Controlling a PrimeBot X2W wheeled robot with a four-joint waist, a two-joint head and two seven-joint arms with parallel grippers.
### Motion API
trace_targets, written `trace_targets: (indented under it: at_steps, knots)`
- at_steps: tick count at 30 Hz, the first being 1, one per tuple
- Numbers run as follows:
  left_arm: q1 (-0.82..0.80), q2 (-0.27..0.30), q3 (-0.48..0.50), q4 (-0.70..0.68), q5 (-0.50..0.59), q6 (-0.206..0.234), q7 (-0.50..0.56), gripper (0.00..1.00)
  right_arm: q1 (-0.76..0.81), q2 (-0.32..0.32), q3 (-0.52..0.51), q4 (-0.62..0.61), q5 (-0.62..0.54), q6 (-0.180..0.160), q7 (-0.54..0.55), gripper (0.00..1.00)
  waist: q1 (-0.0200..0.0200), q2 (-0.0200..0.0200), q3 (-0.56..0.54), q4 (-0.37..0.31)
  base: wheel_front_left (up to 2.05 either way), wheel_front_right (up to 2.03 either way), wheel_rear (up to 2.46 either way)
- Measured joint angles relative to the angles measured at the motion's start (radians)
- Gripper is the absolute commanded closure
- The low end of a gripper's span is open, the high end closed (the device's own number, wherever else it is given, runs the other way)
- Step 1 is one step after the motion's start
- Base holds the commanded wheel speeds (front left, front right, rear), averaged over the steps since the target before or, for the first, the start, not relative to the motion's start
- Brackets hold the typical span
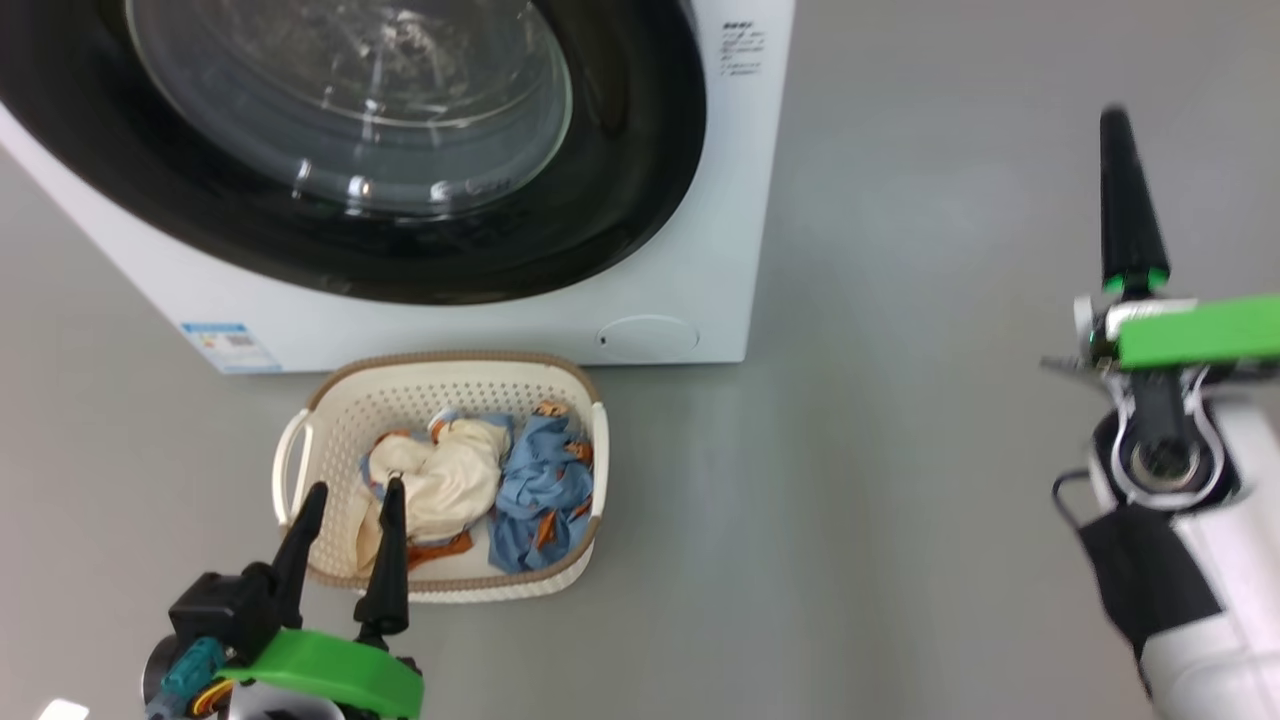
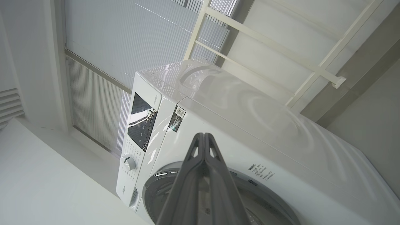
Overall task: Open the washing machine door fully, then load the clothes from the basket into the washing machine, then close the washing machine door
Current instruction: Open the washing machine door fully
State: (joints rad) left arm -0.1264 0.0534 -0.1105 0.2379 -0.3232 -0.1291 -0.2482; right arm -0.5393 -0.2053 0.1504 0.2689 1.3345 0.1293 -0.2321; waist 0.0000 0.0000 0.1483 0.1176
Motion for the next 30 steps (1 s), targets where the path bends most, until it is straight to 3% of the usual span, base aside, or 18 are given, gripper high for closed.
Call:
trace_targets:
  at_steps: [5, 13, 23, 30]
  knots:
    - [-0.034, -0.004, -0.014, 0.0, -0.01, 0.0, -0.003, 0.0, -0.116, -0.057, 0.027, 0.049, 0.151, 0.0, 0.113, 1.0, 0.0, 0.0, 0.044, 0.031, 0.0, 0.0, 0.0]
    - [-0.08, -0.011, -0.044, 0.004, -0.031, 0.0, -0.007, 0.0, -0.273, -0.116, 0.059, 0.22, 0.299, 0.0, 0.427, 1.0, 0.0, 0.0, 0.117, 0.084, 0.0, 0.0, 0.0]
    - [-0.137, -0.017, -0.069, 0.004, -0.055, 0.0, -0.007, 0.0, -0.46, -0.141, 0.063, 0.32, 0.347, 0.0, 0.669, 1.0, 0.0, 0.0, 0.211, 0.139, 0.0, 0.0, 0.0]
    - [-0.166, -0.021, -0.079, -0.003, -0.074, 0.0, -0.007, 0.0, -0.577, -0.144, 0.067, 0.369, 0.342, 0.0, 0.718, 1.0, 0.0, 0.0, 0.272, 0.166, 0.0, 0.0, 0.0]
